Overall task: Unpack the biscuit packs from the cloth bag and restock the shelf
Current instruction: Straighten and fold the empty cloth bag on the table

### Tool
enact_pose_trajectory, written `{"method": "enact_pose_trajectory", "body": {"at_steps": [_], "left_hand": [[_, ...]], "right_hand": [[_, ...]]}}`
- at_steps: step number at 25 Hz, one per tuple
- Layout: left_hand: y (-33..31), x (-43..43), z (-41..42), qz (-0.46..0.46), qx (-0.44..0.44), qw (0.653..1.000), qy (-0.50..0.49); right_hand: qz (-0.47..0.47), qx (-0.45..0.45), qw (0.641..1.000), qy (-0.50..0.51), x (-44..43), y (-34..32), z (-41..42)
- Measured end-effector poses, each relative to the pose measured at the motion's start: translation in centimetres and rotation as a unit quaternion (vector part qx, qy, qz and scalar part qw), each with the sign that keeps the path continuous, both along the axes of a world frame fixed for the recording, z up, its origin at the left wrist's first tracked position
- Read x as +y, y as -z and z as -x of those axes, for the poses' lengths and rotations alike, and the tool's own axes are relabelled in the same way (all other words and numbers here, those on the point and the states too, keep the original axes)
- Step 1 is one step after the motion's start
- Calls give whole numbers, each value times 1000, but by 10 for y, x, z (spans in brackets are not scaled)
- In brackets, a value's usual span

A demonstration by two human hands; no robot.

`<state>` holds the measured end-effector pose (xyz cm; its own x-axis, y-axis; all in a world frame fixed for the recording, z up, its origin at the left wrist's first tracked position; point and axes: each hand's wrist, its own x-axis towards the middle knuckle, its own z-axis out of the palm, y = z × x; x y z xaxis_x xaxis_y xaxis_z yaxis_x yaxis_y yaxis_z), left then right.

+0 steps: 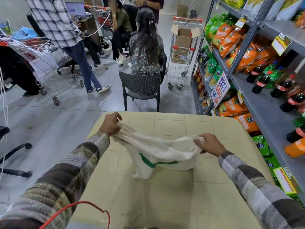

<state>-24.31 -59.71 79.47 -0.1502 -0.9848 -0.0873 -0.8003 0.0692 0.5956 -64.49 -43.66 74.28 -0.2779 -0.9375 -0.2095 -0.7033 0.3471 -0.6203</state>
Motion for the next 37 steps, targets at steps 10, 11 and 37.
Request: {"method": "enact_pose_trajectory", "body": {"at_steps": [10,11,37], "left_hand": [[-97,-96,19,129,77,978,-148],[-112,-106,25,135,103,973,-155],[123,123,-27,-62,71,994,62]], "right_hand": [[175,151,973,-14,-110,-143,47],[210,154,966,7,-121,-159,49],[16,42,995,89,105,85,11]]}}
